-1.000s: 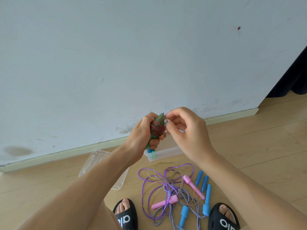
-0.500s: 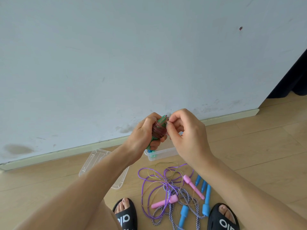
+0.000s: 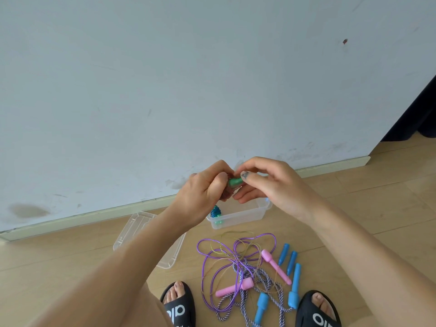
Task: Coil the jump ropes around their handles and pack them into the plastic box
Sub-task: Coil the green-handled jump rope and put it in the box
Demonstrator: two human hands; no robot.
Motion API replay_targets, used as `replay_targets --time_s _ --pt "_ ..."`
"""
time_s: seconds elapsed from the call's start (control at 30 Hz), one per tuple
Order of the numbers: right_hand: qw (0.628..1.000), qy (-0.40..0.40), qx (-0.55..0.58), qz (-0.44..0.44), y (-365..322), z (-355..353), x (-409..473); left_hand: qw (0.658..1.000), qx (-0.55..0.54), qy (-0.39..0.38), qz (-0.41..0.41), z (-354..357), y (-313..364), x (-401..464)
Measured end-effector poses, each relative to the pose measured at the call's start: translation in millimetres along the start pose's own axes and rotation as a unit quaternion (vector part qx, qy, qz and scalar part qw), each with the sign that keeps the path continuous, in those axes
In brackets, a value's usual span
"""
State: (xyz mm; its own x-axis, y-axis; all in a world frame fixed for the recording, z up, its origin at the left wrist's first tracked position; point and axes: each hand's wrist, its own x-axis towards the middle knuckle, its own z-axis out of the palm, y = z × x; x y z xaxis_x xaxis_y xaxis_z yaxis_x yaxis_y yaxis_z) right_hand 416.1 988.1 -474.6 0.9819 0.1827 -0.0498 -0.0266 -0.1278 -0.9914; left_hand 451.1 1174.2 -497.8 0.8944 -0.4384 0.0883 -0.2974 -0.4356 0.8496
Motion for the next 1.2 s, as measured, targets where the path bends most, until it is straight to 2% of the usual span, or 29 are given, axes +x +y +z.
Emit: replay_targets --time_s 0.1,0.17,0.27,0.43,0.53,0.6,0.63,0.73,0.83,0.9,1.0,1.07,1.13,1.2 --pt "0.997 -0.022 -0.057 0.041 0.3 -3.6 0.5 0.988 0.145 -0.023 0.039 -3.4 -2.1 0.3" --pt "0.988 -0.037 -0.143 0.053 1.3 -5.2 -0.2 0.968 0.239 -0.03 0.067 -4.7 -4.6 1.1" --pt "0.968 -0.044 -0.241 0.05 6.7 -4.1 1.8 0.944 0.308 -0.031 0.111 -4.1 -10.5 1.9" --pt "0.968 -0.044 -0.232 0.089 29.6 0.6 10.6 0.885 0.425 -0.016 0.192 3.3 -23.8 4.3" --pt "0.977 -0.049 -0.167 0.123 37.9 0.1 14.4 0.86 0.465 -0.005 0.208 9.0 -33.1 4.8" --pt "0.98 -0.022 -0.162 0.116 40.0 -0.1 15.5 0.861 0.47 0.008 0.193 11.8 -35.3 6.7" --pt "0.975 0.0 -0.2 0.093 40.6 0.4 15.0 0.867 0.463 0.015 0.185 13.3 -35.3 7.9" --pt "0.946 0.046 -0.32 -0.036 42.5 8.4 10.6 0.895 0.424 0.011 0.137 13.0 -36.3 9.4" --pt "0.937 0.06 -0.326 -0.111 54.5 15.9 13.1 0.911 0.4 -0.016 0.099 10.6 -39.5 8.6" --pt "0.954 0.082 -0.271 -0.101 59.9 17.1 17.8 0.911 0.402 -0.015 0.093 11.1 -41.5 9.4" --pt "0.982 0.109 -0.148 -0.039 64.9 18.9 20.4 0.893 0.435 -0.021 0.112 19.5 -47.7 9.3" --pt "0.983 0.092 -0.159 -0.017 72.9 18.7 20.8 0.878 0.46 -0.053 0.118 27.7 -52.5 8.3" --pt "0.985 0.062 -0.161 0.0 75.2 16.0 23.7 0.893 0.436 -0.076 0.086 27.8 -54.9 11.2" --pt "0.99 0.055 -0.124 0.023 72.8 9.3 31.2 0.932 0.35 -0.09 0.018 23.1 -58.0 16.2"
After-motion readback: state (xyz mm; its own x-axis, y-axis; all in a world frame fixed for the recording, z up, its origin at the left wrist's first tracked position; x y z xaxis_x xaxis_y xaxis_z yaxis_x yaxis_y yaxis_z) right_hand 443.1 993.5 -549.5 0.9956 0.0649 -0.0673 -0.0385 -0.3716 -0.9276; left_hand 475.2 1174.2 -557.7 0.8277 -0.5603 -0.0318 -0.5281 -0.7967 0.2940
